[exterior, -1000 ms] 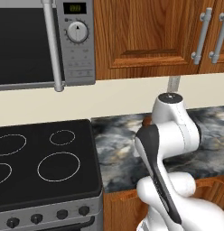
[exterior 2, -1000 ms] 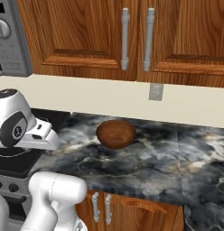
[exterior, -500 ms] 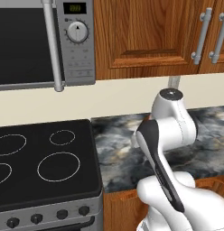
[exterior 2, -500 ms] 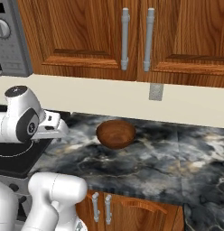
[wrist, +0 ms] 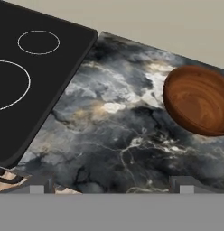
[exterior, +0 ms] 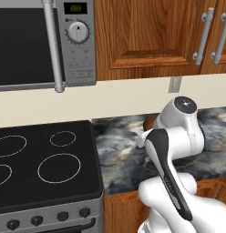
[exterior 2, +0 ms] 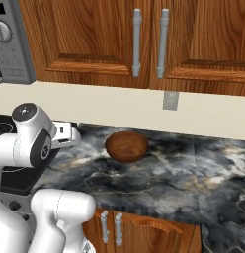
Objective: Pick the cup and bowl from the counter and place them on the counter next to the sink.
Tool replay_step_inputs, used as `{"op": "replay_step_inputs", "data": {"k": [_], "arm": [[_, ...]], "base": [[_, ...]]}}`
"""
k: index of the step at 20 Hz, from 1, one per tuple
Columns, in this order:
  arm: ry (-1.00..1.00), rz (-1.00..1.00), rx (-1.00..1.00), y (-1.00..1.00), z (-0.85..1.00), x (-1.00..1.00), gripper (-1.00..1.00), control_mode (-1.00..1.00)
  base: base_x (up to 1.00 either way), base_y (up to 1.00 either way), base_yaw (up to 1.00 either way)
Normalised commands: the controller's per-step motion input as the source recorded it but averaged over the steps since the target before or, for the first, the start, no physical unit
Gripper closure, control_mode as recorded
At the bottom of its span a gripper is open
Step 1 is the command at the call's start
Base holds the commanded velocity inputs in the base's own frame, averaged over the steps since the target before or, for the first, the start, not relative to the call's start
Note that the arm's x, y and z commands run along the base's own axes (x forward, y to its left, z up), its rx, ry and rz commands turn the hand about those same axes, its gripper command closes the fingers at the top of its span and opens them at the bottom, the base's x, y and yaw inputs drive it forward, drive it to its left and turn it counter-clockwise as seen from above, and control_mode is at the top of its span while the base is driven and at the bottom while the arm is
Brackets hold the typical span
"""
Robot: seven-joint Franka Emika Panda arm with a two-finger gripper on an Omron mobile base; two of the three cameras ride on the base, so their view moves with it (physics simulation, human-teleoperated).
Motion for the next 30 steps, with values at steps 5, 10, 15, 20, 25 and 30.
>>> {"op": "replay_step_inputs", "data": {"k": [5, 10, 15, 20, 25, 30], "arm": [[0.01, -0.01, 0.0, 0.0, 0.0, 0.0, -1.0, -1.0], [0.06, -0.08, -0.01, 0.0, 0.0, 0.04, -1.0, -1.0], [0.02, -0.11, 0.0, -0.04, 0.0, 0.09, -1.0, -1.0], [0.0, -0.07, 0.0, -0.25, 0.0, 0.14, -1.0, -1.0], [0.0, 0.0, 0.0, -0.32, -0.01, 0.19, -1.0, -1.0], [0.0, 0.0, 0.0, -0.22, 0.0, 0.26, -1.0, -1.0]], "base": [[0.0, 0.0, 0.0], [0.0, 0.0, 0.0], [0.0, 0.0, 0.0], [0.0, 0.0, 0.0], [0.0, 0.0, 0.0], [0.0, 0.0, 0.0]]}}
